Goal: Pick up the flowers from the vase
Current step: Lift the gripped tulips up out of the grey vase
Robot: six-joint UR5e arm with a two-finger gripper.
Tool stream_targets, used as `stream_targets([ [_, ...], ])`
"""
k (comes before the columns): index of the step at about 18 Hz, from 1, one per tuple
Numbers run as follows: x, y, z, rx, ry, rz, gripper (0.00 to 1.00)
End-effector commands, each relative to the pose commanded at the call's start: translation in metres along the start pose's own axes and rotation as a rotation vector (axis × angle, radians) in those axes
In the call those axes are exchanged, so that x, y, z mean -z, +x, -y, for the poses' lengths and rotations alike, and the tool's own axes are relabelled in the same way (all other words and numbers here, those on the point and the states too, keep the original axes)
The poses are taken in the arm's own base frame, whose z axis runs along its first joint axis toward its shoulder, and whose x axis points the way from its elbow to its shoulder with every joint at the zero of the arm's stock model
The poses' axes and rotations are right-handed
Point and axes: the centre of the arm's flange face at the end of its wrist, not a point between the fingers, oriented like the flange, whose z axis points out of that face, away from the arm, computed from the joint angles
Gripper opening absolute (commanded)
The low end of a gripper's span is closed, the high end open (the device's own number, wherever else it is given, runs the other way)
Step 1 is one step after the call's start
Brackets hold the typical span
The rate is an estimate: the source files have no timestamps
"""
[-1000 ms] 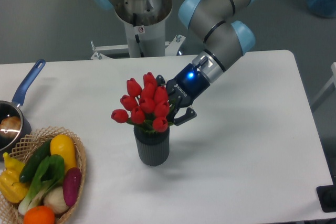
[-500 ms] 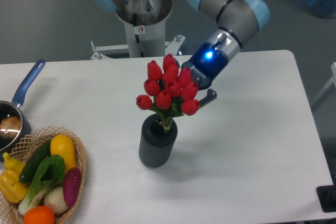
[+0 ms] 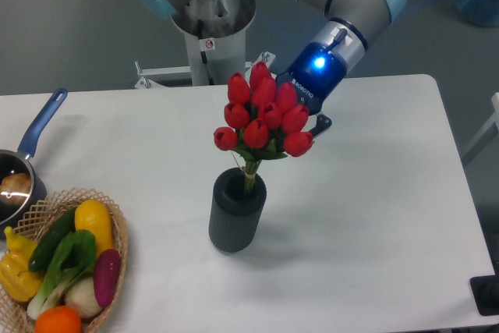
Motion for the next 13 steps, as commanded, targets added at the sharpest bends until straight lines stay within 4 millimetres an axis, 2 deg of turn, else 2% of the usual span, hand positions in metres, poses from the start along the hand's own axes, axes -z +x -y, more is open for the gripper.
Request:
stream_targets([
  [4,0.0,0.008,0.01,0.048,0.002,0.0,0.55],
  [13,0.005,0.006,0.019,0.072,0.073,-0.014,0.55],
])
